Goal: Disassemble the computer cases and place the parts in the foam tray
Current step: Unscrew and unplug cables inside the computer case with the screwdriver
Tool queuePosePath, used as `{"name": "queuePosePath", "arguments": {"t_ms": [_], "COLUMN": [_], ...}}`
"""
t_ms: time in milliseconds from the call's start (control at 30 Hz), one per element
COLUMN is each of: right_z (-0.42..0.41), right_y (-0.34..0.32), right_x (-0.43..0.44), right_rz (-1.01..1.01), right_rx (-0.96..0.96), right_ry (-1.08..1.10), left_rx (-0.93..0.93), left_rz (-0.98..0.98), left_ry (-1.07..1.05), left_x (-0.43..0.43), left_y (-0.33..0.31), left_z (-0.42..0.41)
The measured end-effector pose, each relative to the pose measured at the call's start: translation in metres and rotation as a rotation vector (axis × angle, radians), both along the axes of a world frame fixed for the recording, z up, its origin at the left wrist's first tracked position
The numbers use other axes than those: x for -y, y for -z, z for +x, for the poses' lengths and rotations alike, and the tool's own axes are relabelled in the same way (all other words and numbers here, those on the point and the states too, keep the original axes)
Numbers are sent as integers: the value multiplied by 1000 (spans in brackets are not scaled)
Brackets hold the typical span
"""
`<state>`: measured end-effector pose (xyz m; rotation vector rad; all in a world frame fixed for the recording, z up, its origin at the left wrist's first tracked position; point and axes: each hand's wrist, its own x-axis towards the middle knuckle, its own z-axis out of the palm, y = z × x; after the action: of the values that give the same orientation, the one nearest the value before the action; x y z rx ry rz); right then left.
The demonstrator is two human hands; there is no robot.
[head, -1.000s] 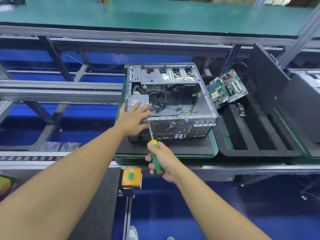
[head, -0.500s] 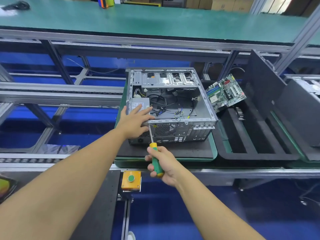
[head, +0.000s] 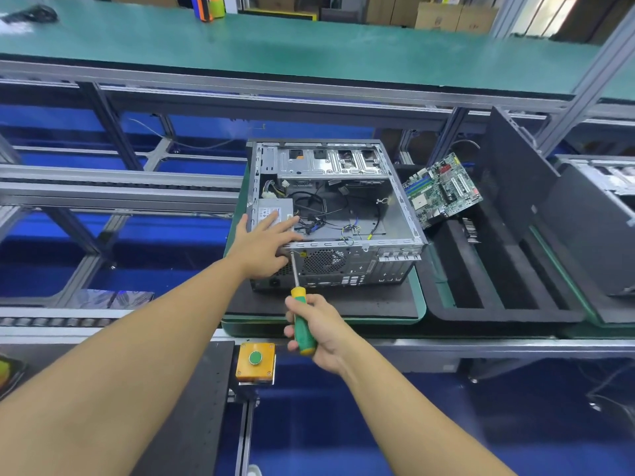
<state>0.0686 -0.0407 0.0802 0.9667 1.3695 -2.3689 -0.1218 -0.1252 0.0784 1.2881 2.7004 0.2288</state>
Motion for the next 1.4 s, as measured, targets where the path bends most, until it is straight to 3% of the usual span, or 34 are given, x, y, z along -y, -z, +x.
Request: {"name": "queuePosePath", "arguments": {"t_ms": [100,300,400,533,600,700,800,867,1000,1167,1300,1400], "right_z": [-2,0,0,-2,-2,-2,-3,-3,-4,3,8,5], "right_y": [-7,-1,3,2,-3,-1,3,5,4,-1,2,6], "right_x": [-3,0,0,-2,-4,-3,1,0,1,-5,-4,1], "right_rz": [-119,-35,50,-40,-122,-107,23,106,99,-167,-134,-2], "right_rx": [11,-67,-47,-1,19,16,-4,2,3,-1,-21,-36], "right_ry": [-46,-53,-65,-56,-83,-85,-46,-19,-18,-91,-90,-81], "left_rx": [8,31,77,-74,116,503,992,1146,1214,1335,1356,1369], "left_rz": [-14,12,184,609,669,470,599,657,698,720,740,793], "left_ry": [-5,-13,-46,-198,-409,-648,-801,-816,-816,-839,-805,-802], "left_x": [0,0,4,19,18,6,-5,-6,-4,-1,1,-1], "left_y": [-2,-5,-11,-6,-4,-9,-12,-12,-9,-3,-2,-8], "left_z": [1,4,12,39,51,60,66,68,67,64,63,61]}}
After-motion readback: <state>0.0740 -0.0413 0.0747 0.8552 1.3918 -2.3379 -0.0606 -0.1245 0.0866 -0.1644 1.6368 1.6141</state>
